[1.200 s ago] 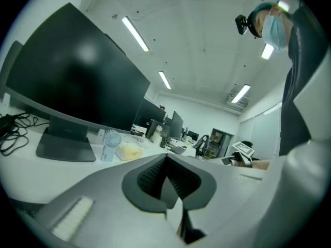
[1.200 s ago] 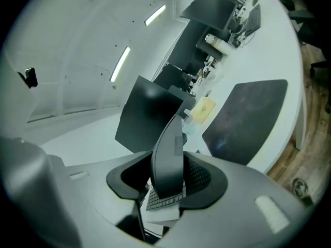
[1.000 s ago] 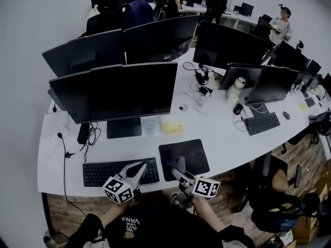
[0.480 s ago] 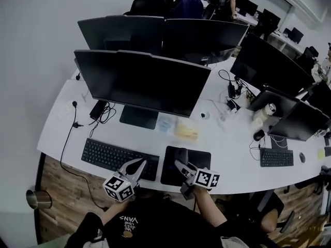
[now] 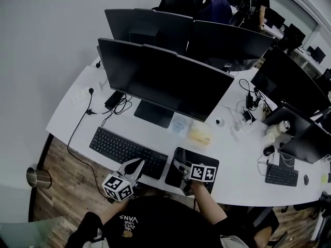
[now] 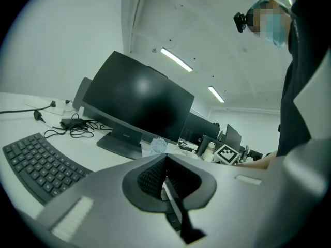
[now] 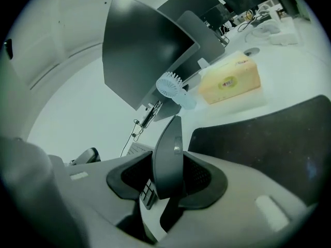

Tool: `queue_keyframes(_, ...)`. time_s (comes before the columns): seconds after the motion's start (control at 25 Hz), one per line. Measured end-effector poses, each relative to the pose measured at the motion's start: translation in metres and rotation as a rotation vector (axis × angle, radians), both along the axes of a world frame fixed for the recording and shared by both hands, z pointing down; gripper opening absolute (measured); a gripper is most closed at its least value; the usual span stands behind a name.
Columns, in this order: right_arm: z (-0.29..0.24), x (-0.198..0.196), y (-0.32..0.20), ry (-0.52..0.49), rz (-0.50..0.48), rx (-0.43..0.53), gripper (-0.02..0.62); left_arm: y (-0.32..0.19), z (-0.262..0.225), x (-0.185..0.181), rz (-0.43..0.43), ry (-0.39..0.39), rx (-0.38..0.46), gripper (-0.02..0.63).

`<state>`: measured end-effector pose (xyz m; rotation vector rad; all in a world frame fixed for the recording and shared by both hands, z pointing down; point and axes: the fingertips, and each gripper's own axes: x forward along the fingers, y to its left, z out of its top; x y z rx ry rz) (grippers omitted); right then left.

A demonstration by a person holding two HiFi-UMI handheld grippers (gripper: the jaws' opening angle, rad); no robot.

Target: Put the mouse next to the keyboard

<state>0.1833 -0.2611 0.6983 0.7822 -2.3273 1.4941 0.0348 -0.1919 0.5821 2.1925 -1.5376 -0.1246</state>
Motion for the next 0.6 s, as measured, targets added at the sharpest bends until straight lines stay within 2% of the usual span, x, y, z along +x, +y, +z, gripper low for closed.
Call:
queue_keyframes(0.16, 0.019, -0.008, 0.006, 0.038, -0.025, -0.061, 0.179, 0.003, 0.002, -0.004, -0.009, -0.001, -0.011, 0.002)
queue_keyframes(0.36, 0.031, -0.009, 0.010, 0.035, 0.006, -0.118, 0.179, 0.005, 0.003, -0.011, -0.004, -0.005, -0.016, 0.002)
queue_keyframes(0.48, 0.031, -0.008, 0.010, 0.040, 0.026, -0.129, 0.179, 0.007, 0.003, -0.017, 0.000, -0.008, -0.021, 0.002)
queue_keyframes(0.6, 0.034, 0.000, 0.007, 0.095, 0.061, -0.110, 0.184, 0.007, 0.003, -0.022, 0.009, -0.005, -0.020, 0.002)
